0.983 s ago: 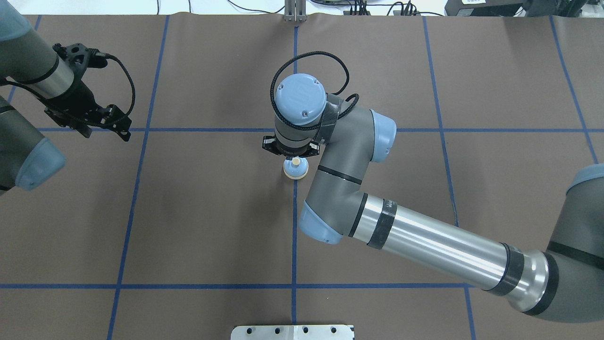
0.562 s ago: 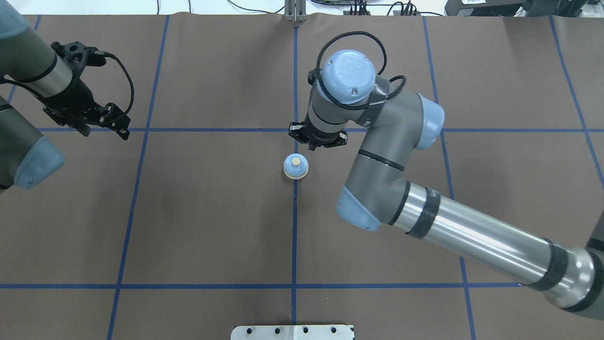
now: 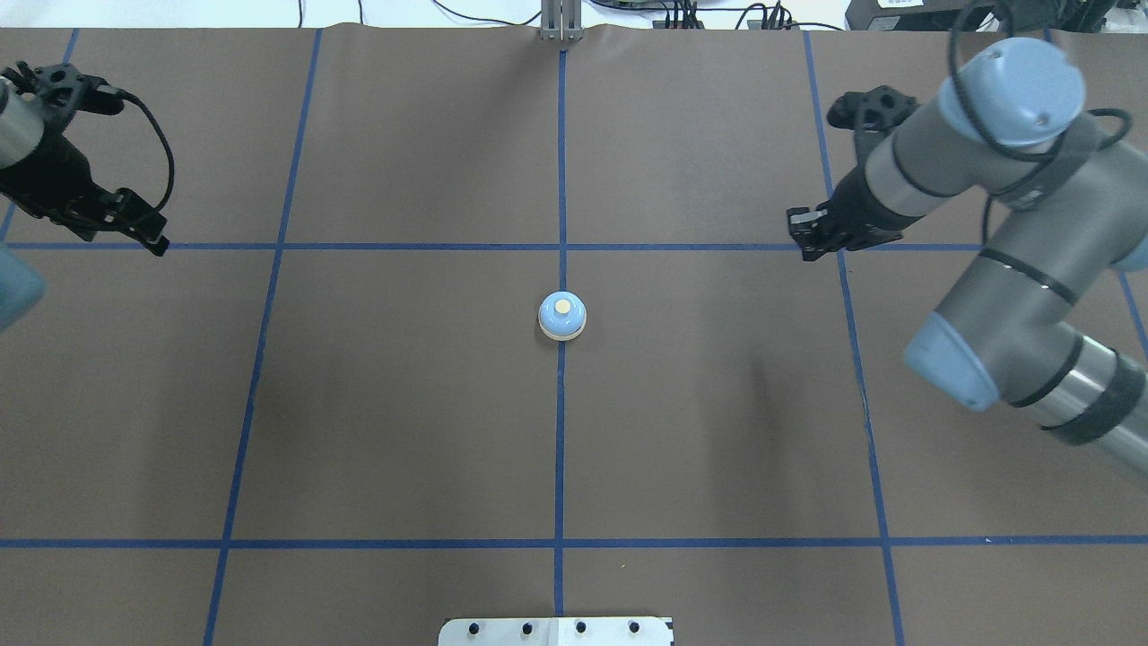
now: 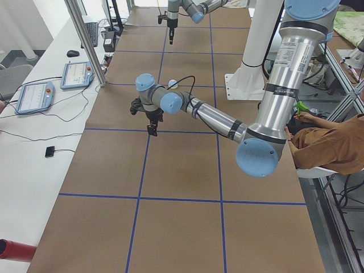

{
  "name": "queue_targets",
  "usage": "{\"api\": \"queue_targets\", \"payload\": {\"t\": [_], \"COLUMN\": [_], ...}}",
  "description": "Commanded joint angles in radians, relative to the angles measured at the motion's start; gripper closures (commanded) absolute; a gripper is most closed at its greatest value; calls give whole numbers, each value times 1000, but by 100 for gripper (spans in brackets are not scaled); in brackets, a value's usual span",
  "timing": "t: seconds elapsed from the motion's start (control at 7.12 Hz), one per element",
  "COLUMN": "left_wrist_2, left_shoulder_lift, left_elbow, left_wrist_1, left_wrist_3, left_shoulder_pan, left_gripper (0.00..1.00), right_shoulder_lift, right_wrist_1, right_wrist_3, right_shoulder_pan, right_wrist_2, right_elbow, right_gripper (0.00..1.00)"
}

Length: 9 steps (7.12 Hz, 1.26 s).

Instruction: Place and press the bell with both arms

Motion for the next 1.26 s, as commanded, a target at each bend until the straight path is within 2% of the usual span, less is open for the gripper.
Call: {"api": "queue_targets", "payload": {"t": [0.0,0.14,0.28,0.42,0.56,0.84,1.12], "left_wrist_2": [-6,-6,-29,-113,-134,-122,-126], "left_shoulder_lift": [92,119,128,128,126,137,195], "left_elbow": [9,18,66,148,219,233,223], "left_wrist_1": [-3,-1,0,-3,-5,0,-11], "left_wrist_3": [226,283,385,512,621,623,510], "left_shoulder_pan": [-150,-213,-296,-368,-443,-464,-464], "left_gripper": [1,1,1,1,1,1,1], "right_shoulder_lift": [-166,-235,-298,-346,-392,-388,-365], "right_wrist_1": [15,6,6,4,-8,-131,-218], "right_wrist_3": [-266,-454,-566,-679,-782,-901,-955], "right_shoulder_pan": [212,326,411,468,528,596,596], "right_wrist_2": [136,192,206,206,208,208,198], "right_elbow": [26,19,17,5,3,3,5], "right_gripper": [0,0,0,0,0,0,0]}}
